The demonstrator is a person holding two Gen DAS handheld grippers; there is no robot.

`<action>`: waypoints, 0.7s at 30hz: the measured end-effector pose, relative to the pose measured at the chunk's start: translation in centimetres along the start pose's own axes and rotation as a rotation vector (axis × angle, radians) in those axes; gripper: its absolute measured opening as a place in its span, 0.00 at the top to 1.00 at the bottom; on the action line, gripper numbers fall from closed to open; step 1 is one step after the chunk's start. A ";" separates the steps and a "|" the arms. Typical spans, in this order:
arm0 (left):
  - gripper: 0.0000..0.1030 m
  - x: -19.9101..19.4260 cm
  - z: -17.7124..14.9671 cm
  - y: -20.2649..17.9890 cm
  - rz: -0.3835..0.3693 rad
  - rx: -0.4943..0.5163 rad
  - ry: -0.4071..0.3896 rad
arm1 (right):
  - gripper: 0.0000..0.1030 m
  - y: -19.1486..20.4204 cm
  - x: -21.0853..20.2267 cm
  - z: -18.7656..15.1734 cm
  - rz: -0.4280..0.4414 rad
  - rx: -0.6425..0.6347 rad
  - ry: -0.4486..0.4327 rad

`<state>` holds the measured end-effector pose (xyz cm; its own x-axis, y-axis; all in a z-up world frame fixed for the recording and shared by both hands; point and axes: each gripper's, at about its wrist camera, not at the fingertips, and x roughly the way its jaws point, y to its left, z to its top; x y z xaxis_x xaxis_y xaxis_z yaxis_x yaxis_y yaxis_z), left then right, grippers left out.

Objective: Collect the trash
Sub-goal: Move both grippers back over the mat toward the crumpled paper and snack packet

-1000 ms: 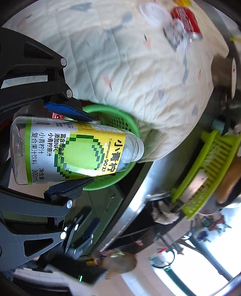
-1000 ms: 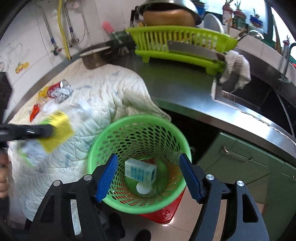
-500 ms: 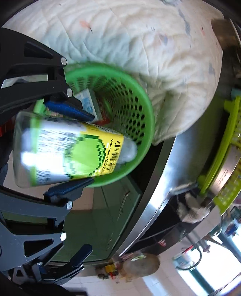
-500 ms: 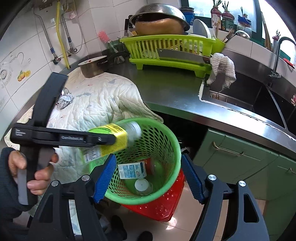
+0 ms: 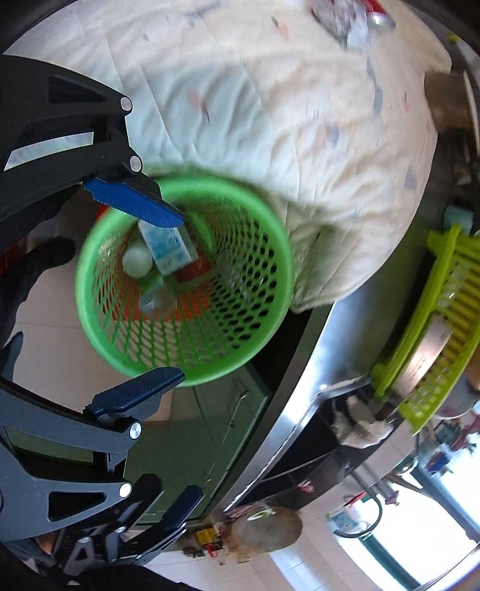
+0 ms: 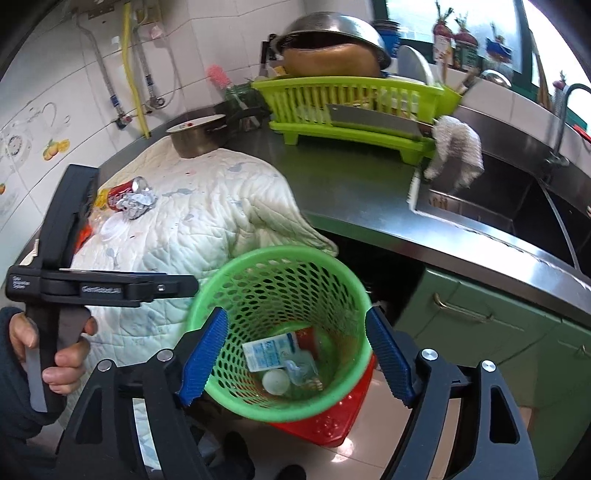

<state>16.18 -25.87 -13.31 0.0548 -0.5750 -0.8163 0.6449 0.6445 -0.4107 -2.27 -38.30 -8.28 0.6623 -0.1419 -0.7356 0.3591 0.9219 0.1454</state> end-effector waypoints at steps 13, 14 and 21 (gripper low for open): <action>0.25 -9.7 -2.5 9.1 0.151 -0.147 -0.161 | 0.28 7.9 3.3 4.6 0.142 -0.159 -0.007; 0.25 -10.2 -2.7 9.8 0.161 -0.158 -0.169 | 0.28 8.9 3.7 5.1 0.159 -0.172 -0.008; 0.25 -14.9 -4.2 15.9 0.231 -0.267 -0.237 | 0.28 14.7 6.7 7.9 0.258 -0.237 -0.007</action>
<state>22.42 -5.00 -9.38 0.3688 -0.4803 -0.7958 0.3766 0.8600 -0.3444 12.63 -28.55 -5.89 0.7159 0.1055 -0.6902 0.0170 0.9856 0.1682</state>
